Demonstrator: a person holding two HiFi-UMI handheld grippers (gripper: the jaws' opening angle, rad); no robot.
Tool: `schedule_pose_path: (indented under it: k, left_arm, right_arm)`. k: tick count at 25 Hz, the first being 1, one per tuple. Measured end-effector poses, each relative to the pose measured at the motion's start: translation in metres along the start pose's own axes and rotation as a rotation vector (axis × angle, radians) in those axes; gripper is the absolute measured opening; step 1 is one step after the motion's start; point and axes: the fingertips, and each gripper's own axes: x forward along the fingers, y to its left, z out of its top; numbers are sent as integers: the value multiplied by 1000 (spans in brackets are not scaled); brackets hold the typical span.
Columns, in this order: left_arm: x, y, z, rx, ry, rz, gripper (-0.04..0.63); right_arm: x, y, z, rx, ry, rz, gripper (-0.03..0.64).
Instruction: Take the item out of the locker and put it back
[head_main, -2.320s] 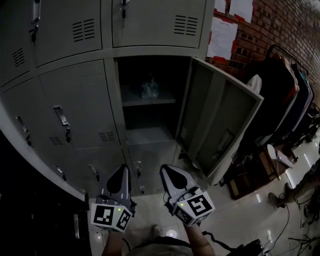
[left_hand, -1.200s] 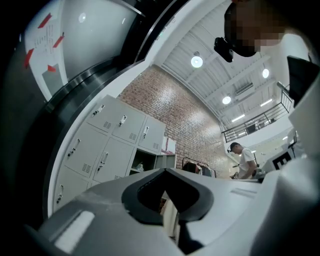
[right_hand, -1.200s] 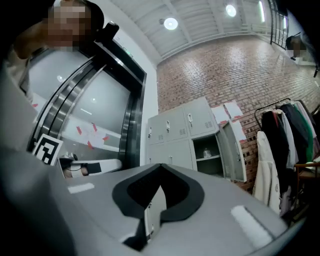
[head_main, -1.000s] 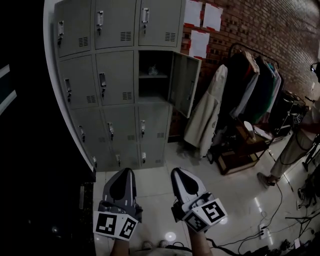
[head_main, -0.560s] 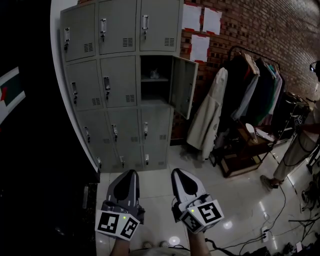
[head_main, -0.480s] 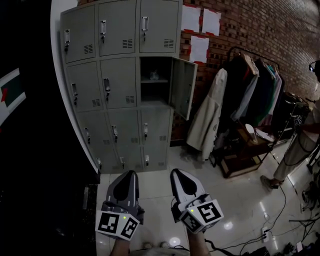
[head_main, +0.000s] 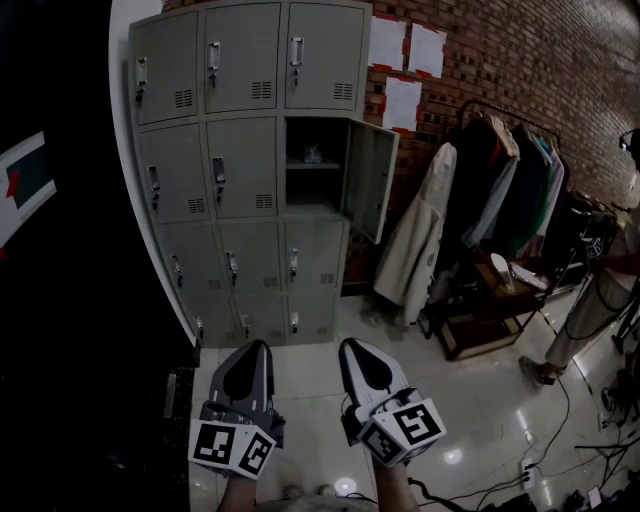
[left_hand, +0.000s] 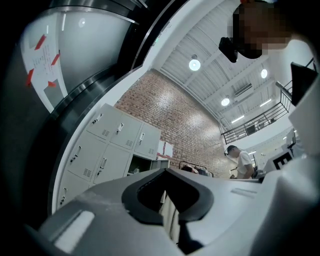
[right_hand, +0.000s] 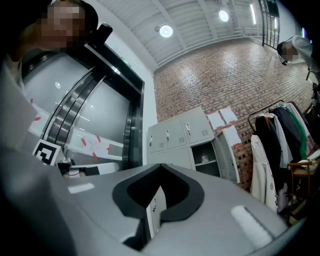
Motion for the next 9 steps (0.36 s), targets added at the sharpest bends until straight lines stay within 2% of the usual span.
schedule_pose_path:
  k: [9]
  left_arm:
    - [1, 14, 2, 1, 0, 20, 5]
  right_arm:
    - [11, 4, -4, 6, 9, 11, 2]
